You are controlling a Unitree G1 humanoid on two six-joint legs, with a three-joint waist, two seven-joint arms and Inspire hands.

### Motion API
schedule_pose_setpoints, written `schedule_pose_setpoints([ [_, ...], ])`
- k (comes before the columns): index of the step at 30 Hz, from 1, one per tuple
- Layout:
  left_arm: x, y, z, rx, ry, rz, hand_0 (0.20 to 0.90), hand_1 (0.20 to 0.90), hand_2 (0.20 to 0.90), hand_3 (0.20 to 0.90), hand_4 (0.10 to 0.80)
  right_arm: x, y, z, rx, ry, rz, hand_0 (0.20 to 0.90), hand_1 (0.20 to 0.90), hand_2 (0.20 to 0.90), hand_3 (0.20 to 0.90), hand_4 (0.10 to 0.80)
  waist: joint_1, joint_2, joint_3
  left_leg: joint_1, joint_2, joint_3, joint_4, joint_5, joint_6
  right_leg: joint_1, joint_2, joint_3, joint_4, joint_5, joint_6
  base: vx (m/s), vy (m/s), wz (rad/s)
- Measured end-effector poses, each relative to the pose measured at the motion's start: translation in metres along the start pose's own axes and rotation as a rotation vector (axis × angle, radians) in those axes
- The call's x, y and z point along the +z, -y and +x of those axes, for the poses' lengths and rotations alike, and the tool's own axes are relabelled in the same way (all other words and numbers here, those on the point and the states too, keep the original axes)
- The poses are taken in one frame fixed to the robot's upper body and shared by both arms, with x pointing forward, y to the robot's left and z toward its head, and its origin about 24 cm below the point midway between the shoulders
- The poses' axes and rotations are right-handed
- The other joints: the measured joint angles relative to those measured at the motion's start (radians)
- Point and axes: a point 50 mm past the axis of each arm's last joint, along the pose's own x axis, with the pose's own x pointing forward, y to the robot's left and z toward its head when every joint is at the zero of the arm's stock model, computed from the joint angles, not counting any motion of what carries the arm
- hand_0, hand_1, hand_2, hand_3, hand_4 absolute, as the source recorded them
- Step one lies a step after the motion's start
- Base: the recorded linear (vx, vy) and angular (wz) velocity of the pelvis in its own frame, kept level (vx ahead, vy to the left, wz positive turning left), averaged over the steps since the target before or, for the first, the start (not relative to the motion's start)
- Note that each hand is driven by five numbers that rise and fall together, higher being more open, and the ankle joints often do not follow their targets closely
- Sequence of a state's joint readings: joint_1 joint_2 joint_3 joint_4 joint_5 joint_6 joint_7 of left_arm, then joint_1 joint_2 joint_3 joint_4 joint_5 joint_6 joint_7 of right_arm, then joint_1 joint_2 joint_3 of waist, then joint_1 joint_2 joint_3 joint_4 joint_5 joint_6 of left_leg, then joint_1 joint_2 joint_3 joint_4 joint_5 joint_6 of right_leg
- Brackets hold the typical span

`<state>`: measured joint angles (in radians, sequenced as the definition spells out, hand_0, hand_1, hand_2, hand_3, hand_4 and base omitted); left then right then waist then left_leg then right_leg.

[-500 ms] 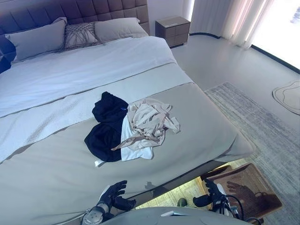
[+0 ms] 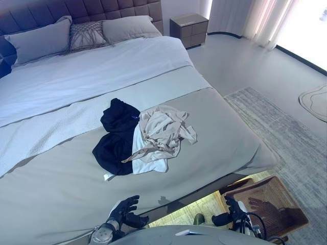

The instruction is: Pick up the clothes from the bed and place them into the basket

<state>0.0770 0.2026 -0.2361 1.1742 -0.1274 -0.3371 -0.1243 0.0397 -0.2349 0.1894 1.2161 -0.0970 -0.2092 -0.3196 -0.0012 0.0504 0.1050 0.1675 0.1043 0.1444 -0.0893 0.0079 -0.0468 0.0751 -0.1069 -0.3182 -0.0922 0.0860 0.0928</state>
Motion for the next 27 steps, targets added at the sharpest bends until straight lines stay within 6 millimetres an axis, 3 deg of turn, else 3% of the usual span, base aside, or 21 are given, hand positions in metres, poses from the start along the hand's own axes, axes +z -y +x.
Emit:
schedule_pose_setpoints([
  [16, 0.012, -0.001, 0.004, 0.024, 0.044, -0.037, 0.900, 0.900, 0.900, 0.900, 0.800, 0.010, 0.009, 0.003, -0.062, 0.054, -0.027, 0.900, 0.900, 0.900, 0.900, 0.800, 0.009, 0.012, 0.027, -0.005, 0.000, -0.012, -0.003, 0.000, 0.001, 0.003, -0.001, -0.012, 0.000, 0.000, 0.000, 0.004, -0.010, 0.02],
  [20, 0.024, -0.012, 0.006, 0.111, 0.094, -0.087, 0.900, 0.900, 0.900, 0.900, 0.800, 0.042, 0.027, 0.010, -0.099, 0.181, -0.003, 0.900, 0.900, 0.900, 0.900, 0.800, 0.037, 0.005, 0.041, -0.006, 0.001, -0.026, -0.001, 0.002, -0.001, 0.013, -0.001, -0.030, 0.000, -0.001, 0.000, 0.010, -0.057, 0.13],
  [27, 0.018, -0.042, -0.003, 0.269, 0.092, -0.143, 0.900, 0.900, 0.900, 0.900, 0.800, 0.138, 0.083, 0.013, -0.262, 0.508, -0.023, 0.900, 0.900, 0.900, 0.900, 0.800, 0.078, -0.004, 0.060, -0.027, -0.002, -0.063, 0.001, 0.007, -0.006, 0.017, -0.006, -0.066, 0.000, -0.004, 0.004, 0.050, 0.011, 0.17],
])
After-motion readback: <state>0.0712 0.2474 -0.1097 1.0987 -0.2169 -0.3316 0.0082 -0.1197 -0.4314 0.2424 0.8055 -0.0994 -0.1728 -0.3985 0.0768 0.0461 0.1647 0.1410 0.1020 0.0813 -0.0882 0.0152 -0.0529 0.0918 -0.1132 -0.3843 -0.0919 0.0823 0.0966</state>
